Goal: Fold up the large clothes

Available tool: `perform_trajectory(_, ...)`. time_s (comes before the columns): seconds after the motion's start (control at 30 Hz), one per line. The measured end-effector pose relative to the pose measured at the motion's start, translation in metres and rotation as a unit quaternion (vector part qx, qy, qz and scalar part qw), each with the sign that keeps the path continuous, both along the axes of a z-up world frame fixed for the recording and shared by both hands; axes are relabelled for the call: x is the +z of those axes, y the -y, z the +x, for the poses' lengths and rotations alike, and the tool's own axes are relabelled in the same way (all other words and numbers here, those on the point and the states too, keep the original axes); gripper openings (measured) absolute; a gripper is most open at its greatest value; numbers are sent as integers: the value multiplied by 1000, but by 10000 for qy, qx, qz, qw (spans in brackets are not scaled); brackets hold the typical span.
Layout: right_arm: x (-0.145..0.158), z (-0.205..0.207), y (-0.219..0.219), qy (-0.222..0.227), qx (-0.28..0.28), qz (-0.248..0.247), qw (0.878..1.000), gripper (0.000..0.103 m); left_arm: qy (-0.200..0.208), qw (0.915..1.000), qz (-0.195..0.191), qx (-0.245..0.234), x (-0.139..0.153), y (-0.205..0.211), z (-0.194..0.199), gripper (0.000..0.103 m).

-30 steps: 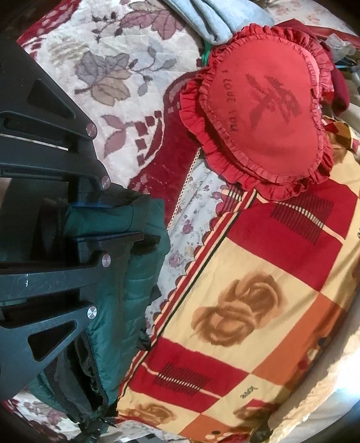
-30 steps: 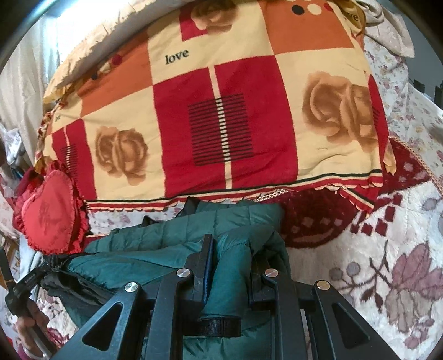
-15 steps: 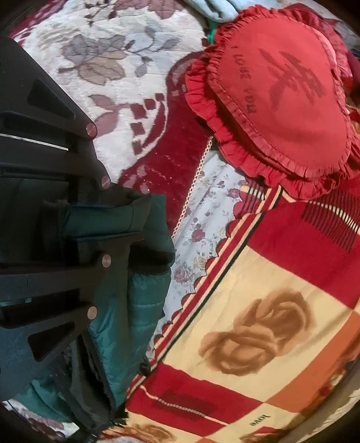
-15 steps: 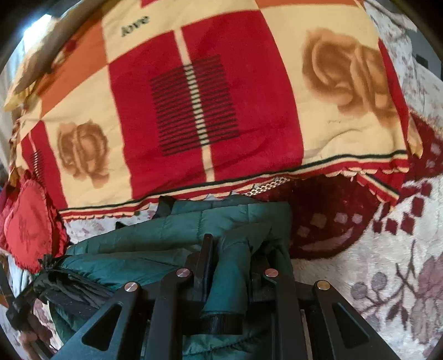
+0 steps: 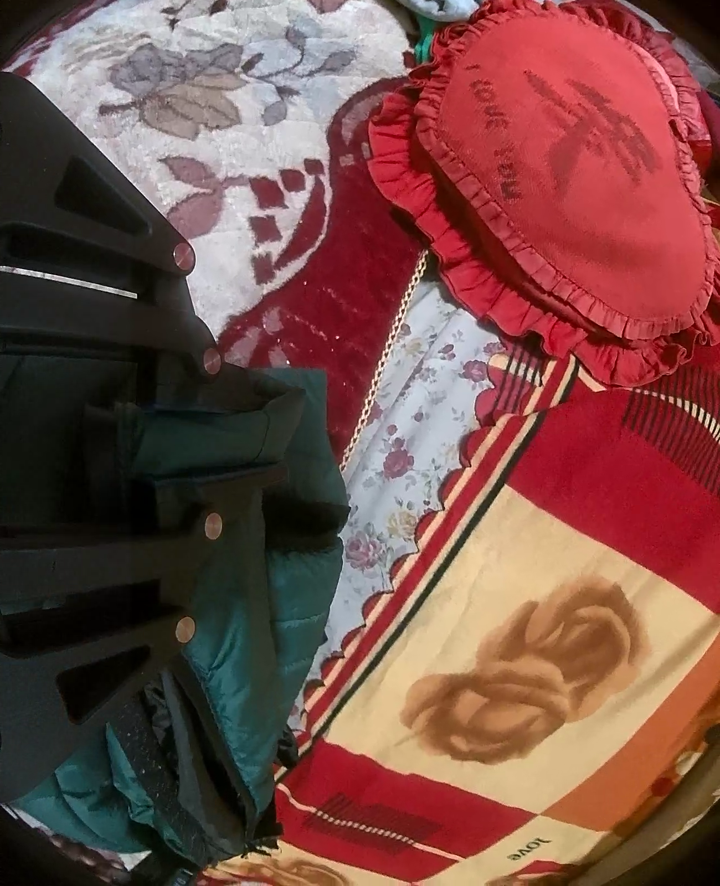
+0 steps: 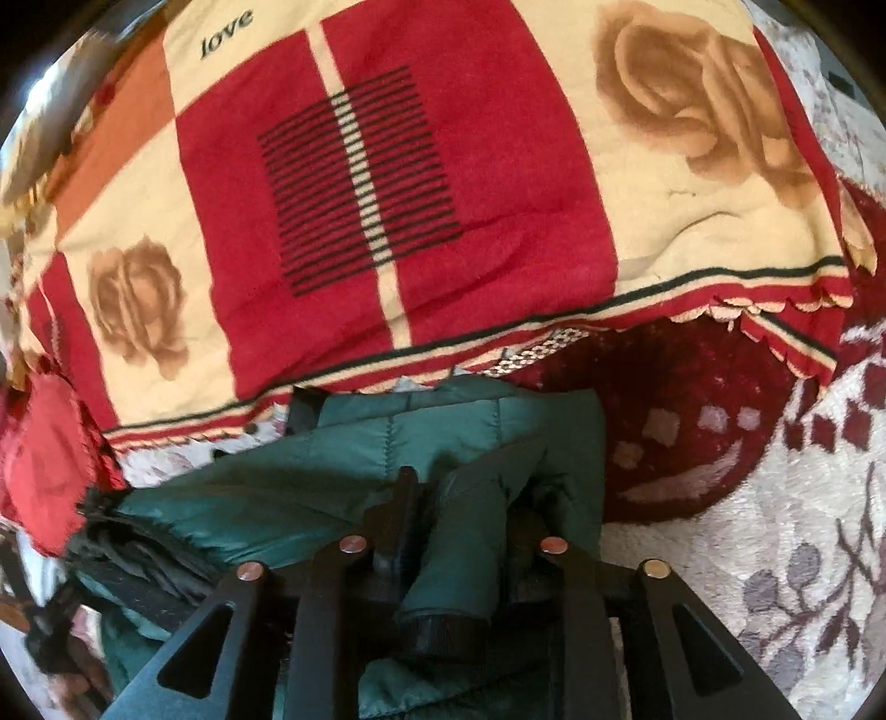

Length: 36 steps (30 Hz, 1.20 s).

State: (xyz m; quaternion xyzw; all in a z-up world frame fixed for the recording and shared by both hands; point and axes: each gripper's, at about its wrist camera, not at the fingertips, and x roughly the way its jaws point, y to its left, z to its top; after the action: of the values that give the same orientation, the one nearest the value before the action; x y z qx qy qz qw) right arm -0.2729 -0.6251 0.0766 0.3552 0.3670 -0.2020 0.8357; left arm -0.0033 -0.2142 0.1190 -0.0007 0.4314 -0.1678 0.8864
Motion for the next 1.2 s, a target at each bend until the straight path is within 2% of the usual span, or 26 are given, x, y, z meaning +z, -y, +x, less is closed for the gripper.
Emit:
perform_trajectory(0.1, 14, -9, 1, 216, -13, -3, 9998, 37, -84, 9999, -108, -106, 4, -3, 2, 18)
perform_trajectory(0.27, 30, -14, -12, 62, 162, -399, 9991, 38, -325, 9975, -606, -191, 19, -18, 4, 22)
perform_trajectory(0.4, 41, -23, -10, 293, 42, -233, 9993, 42, -459, 9939, -986, -157, 30, -30, 3, 26)
perform_trajectory(0.43, 43, -24, -9, 367, 24, -195, 9991, 47, -434, 9936, -1036, -147, 33, -32, 1, 29)
perform_trajectory(0.47, 47, -26, -9, 470, -13, -179, 9987, 59, -374, 9932, -1093, -134, 37, -35, -1, 33)
perform_trajectory(0.53, 61, -34, -10, 676, -187, -374, 9968, 72, -121, 9930, -1176, 35, 47, -43, -7, 63)
perform_trajectory(0.6, 75, -41, -11, 885, -255, -540, 9943, 72, 195, 9897, -1394, 243, 57, -58, -13, 73)
perform_trajectory(0.67, 86, -41, -20, 942, -23, -673, 9933, 72, 269, 9880, -1496, 288, 65, -67, -16, 73)
perform_trajectory(0.73, 90, -34, -37, 765, 337, -965, 9918, 72, 308, 9892, -1412, 224, 66, -67, -21, 73)
perform_trajectory(0.8, 87, -18, -63, 413, 840, -1383, 9860, 72, 346, 9928, -1127, 212, 63, -60, -27, 73)
perform_trajectory(0.9, 76, 8, -94, 55, 1254, -1715, 9772, 68, 234, 9967, -768, 66, 49, -42, -30, 73)
perform_trajectory(1.07, 52, 54, -115, -266, 1600, -2021, 9658, 67, 98, 9996, -256, -94, 21, -9, -25, 73)
perform_trajectory(1.2, 28, 91, -108, -537, 1578, -2167, 9619, 67, 92, 9994, 302, -112, 0, 12, -11, 73)
